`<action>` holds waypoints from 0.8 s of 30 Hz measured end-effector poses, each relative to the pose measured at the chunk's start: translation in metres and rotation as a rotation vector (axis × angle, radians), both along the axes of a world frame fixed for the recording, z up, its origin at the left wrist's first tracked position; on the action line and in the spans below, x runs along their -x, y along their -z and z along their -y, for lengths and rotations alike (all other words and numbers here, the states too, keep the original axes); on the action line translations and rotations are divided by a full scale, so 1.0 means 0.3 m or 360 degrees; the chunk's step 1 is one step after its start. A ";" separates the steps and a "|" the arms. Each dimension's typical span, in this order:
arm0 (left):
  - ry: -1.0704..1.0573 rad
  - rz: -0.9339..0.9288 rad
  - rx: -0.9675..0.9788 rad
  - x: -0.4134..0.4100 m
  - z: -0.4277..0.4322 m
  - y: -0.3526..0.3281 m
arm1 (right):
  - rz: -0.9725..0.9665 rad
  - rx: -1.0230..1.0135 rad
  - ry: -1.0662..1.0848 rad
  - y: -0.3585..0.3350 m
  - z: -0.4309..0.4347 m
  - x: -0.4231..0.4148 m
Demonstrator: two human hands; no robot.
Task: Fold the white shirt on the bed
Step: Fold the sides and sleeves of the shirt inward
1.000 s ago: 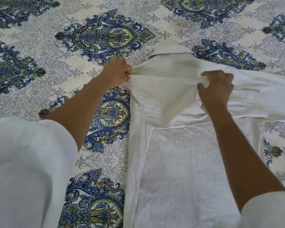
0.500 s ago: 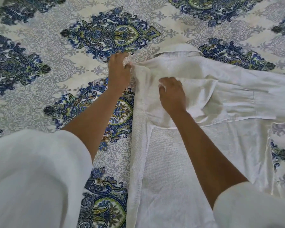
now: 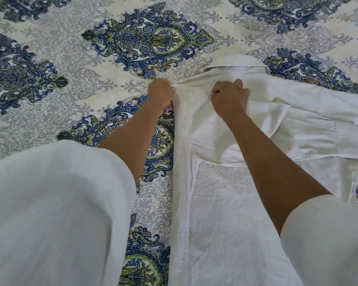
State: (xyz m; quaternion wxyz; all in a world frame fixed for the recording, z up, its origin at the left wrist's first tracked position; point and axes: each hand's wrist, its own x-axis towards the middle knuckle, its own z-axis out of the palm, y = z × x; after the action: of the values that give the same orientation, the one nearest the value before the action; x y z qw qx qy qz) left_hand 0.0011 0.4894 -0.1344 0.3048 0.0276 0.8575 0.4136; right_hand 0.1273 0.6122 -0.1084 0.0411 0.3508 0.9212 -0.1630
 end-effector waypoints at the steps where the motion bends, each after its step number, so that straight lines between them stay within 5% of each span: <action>1: 0.0005 -0.0004 -0.0018 -0.009 0.001 -0.008 | -0.0016 -0.0019 -0.0012 0.012 0.004 -0.005; 6: 0.0040 0.0330 -0.0396 -0.045 0.054 -0.032 | -0.0107 0.0134 -0.0008 0.019 0.029 -0.040; 9: 0.0168 0.0379 -0.0224 -0.112 0.107 -0.031 | -0.0245 0.0034 0.0012 -0.021 0.086 -0.096; 12: -0.0145 0.0291 -0.0359 -0.228 0.153 -0.004 | -0.0363 0.0136 0.0237 -0.070 0.206 -0.216; 14: -0.0304 0.0051 -0.0364 -0.375 0.221 -0.009 | -0.0278 0.0450 0.0508 -0.070 0.315 -0.325; 18: 0.0178 -0.0816 0.0398 -0.812 0.430 -0.048 | -0.0183 0.1247 0.1044 -0.044 0.492 -0.453; 22: 0.0356 -0.0905 0.0661 -1.101 0.608 -0.038 | -0.0229 0.2026 0.1120 -0.079 0.518 -0.443; 24: 0.0200 -0.0800 0.0606 -1.194 0.681 -0.058 | -0.0094 0.2112 0.1169 -0.086 0.505 -0.475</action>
State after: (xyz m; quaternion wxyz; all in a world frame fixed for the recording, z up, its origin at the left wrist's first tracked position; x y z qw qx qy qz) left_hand 0.3594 0.2851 -0.1171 0.1081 0.1243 0.9645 0.2064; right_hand 0.2698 0.4608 -0.0828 0.1620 0.5323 0.4546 -0.6956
